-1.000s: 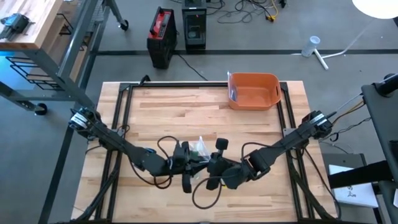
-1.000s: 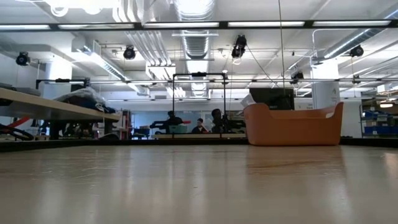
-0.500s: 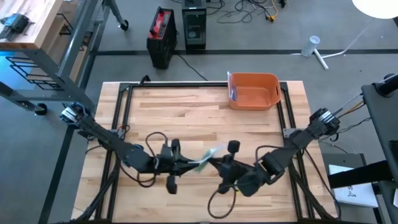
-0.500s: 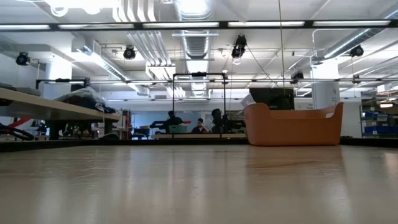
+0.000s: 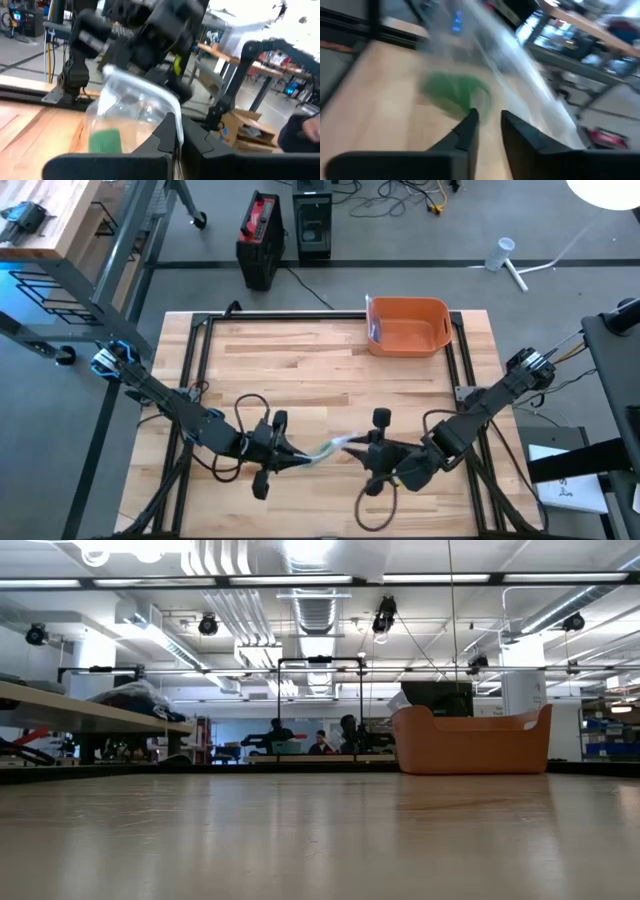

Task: Roll bandage
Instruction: Put the rolled green bandage inside the transparent zip bag

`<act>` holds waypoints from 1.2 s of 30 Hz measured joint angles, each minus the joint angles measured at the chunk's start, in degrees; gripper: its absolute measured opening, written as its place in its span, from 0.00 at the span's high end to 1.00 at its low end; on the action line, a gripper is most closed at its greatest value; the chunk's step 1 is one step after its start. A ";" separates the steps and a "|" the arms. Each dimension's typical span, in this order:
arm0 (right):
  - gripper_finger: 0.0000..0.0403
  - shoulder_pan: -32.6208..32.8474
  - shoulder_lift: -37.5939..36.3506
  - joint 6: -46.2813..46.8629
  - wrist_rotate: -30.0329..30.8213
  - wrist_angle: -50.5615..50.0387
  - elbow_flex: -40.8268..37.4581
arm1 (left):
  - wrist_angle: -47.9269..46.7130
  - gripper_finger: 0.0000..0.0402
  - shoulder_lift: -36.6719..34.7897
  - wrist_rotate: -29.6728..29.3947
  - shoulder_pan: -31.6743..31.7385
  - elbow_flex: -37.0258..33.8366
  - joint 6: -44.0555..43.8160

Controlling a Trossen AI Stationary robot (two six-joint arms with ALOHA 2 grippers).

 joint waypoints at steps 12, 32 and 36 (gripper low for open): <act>0.49 0.19 -2.56 -2.88 -16.54 3.53 1.12 | -6.14 1.00 0.49 -5.13 0.07 0.02 0.54; 0.59 -7.37 3.94 -1.39 -18.08 9.53 1.15 | -2.14 1.00 2.93 -4.23 0.07 0.02 8.05; 0.69 -7.51 4.23 -1.31 -18.31 10.53 1.15 | -1.42 1.00 2.93 -4.23 0.07 0.02 8.93</act>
